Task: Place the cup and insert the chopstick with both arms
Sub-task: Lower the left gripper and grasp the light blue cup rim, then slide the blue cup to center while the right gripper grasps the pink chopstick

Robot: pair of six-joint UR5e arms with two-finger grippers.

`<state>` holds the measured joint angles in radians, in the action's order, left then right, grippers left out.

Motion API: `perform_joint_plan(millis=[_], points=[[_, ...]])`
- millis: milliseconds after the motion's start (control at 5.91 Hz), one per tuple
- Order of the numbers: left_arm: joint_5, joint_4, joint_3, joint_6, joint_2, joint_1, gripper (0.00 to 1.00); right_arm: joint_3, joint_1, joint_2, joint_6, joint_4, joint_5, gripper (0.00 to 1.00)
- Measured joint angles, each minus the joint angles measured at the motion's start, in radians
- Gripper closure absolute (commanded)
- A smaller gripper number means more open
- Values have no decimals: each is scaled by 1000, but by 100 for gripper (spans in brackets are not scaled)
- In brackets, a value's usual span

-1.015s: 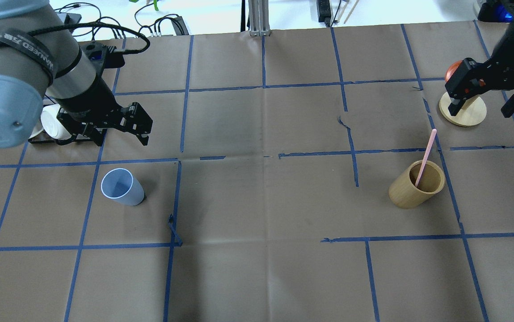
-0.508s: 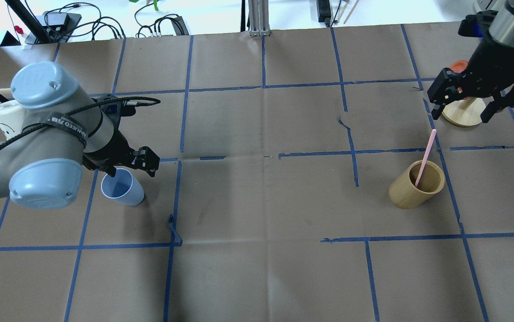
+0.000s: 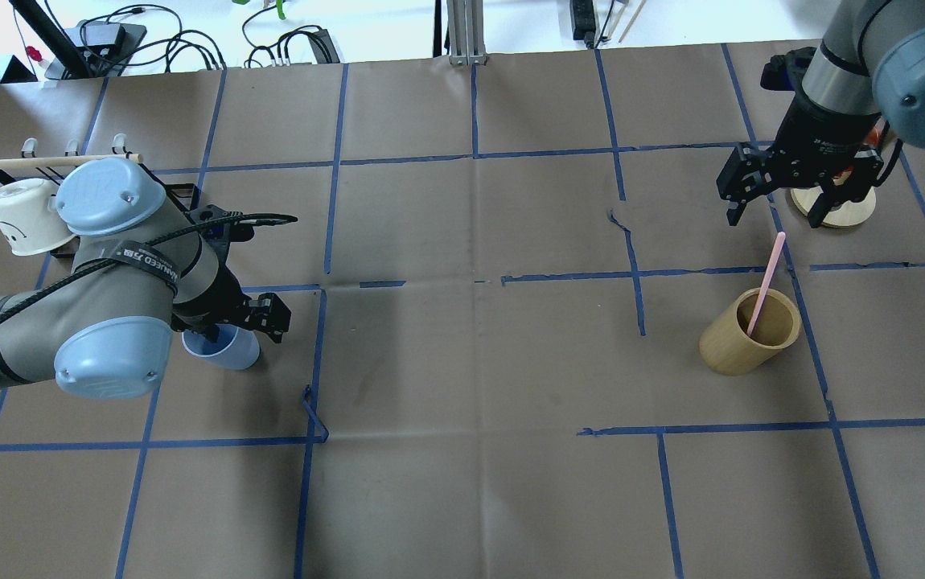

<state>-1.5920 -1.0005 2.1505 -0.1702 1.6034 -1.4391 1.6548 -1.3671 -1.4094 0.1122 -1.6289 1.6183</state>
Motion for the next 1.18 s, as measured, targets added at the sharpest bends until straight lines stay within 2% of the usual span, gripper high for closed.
perform_joint_plan(millis=[169, 338, 677, 846, 1015, 1185], points=[[-2, 16, 0, 4, 14, 0, 89, 6, 2, -2, 4, 0, 22, 0], [-7, 21, -1, 7, 18, -1, 99, 10, 4, -3, 5, 9, 33, 0], [-34, 21, -21, 16, 12, -9, 99, 20, 5, -5, 4, 17, 35, 3], [-35, 6, -68, 63, 18, -36, 99, 22, 5, -4, 3, 11, 34, 18], [-32, -19, -143, 156, 39, -100, 98, 23, 5, -3, 3, 2, 34, 40], [-29, -38, -228, 279, 85, -187, 98, 22, 5, -3, 3, -2, 33, 58]])
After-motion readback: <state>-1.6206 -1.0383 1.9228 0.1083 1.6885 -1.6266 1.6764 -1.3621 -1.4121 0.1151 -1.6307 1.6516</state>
